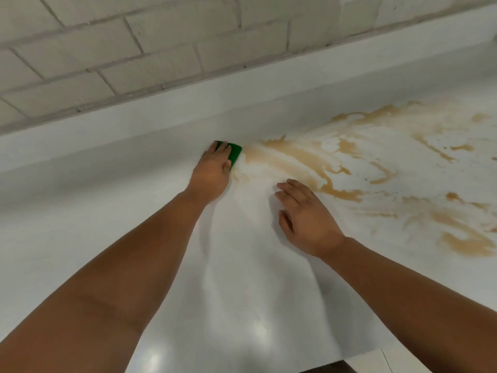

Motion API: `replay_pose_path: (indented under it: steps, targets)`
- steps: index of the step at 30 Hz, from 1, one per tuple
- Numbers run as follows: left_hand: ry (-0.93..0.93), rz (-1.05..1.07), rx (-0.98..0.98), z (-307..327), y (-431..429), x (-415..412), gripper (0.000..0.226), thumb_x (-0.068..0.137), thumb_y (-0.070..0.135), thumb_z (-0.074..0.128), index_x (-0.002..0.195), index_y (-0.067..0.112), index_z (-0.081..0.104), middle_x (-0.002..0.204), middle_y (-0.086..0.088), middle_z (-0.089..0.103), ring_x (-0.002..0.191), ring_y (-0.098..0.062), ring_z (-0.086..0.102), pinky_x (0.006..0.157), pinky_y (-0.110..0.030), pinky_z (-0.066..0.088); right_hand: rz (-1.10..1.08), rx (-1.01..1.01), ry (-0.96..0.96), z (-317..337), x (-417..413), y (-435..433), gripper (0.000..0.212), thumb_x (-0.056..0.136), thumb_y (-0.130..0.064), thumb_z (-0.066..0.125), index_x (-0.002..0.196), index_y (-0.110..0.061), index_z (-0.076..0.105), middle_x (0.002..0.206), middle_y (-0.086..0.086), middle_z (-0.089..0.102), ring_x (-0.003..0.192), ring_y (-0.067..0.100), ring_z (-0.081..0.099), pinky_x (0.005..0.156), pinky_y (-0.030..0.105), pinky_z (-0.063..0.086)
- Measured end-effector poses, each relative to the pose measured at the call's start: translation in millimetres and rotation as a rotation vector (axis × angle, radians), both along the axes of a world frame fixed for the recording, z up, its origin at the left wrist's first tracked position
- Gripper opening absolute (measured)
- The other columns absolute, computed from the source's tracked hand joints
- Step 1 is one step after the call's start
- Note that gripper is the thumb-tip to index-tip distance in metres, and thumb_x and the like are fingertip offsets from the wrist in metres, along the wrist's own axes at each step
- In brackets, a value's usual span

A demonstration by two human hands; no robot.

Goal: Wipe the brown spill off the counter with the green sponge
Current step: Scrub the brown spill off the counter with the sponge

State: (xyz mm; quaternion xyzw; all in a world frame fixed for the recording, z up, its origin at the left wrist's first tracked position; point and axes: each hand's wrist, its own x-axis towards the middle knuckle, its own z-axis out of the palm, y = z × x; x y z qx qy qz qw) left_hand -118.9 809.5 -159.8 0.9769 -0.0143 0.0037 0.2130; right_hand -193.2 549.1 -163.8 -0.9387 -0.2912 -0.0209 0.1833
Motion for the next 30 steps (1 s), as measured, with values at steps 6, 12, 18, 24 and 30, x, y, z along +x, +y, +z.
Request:
replay_pose_path:
  steps: [6,12,18,24,30]
  targets:
    - [-0.094,-0.41,-0.019,-3.7,-14.1,-65.6,0.047,0.1,0.017,0.038,0.146,0.009,0.046,0.155,-0.004,0.038,0.149,-0.021,0.023,0.121,-0.033,0.015,-0.026,0.03,-0.032,-1.5,-11.2,6.2,0.044,0.092,-0.021,0.048,0.132,-0.002,0.055,0.14,0.013,0.052,0.137,0.031,0.038,0.116,0.043,0.03]
    - [-0.111,-0.287,0.049,-9.3,23.3,-51.6,0.047,0.101,0.017,0.035,0.146,0.007,0.044,0.155,-0.006,0.039,0.149,-0.023,0.024,0.122,-0.039,0.023,-0.041,0.013,-0.035,4.2,-20.2,3.6,0.044,0.095,-0.025,0.046,0.133,-0.005,0.053,0.142,0.011,0.05,0.139,0.029,0.035,0.116,0.043,0.03]
    - [-0.071,-0.086,0.215,-6.1,-48.9,-25.9,0.056,0.098,0.014,0.038,0.153,0.008,0.029,0.161,-0.008,0.028,0.15,-0.032,0.016,0.12,-0.046,0.02,-0.071,-0.008,-0.022,2.0,-31.6,-0.1,0.048,0.097,-0.03,0.042,0.137,-0.004,0.051,0.144,0.011,0.049,0.141,0.028,0.033,0.117,0.041,0.028]
    - [-0.059,-0.433,0.242,-3.9,-32.3,-91.2,0.055,0.101,0.021,0.035,0.156,0.017,0.025,0.163,-0.003,0.021,0.152,-0.026,0.009,0.123,-0.044,0.014,-0.064,-0.08,-0.015,1.5,-37.6,-12.3,0.057,0.099,-0.038,0.034,0.144,-0.005,0.042,0.152,0.011,0.04,0.146,0.026,0.027,0.119,0.042,0.025]
    - [-0.012,-0.169,0.278,-4.2,-14.9,-62.5,0.057,0.1,0.031,0.023,0.155,0.014,0.026,0.163,-0.006,0.021,0.15,-0.033,0.013,0.121,-0.049,0.016,0.017,-0.161,0.079,-3.4,-51.8,-30.0,0.069,0.097,-0.051,0.032,0.153,-0.011,0.025,0.162,0.003,0.014,0.151,0.017,-0.001,0.123,0.036,0.008]
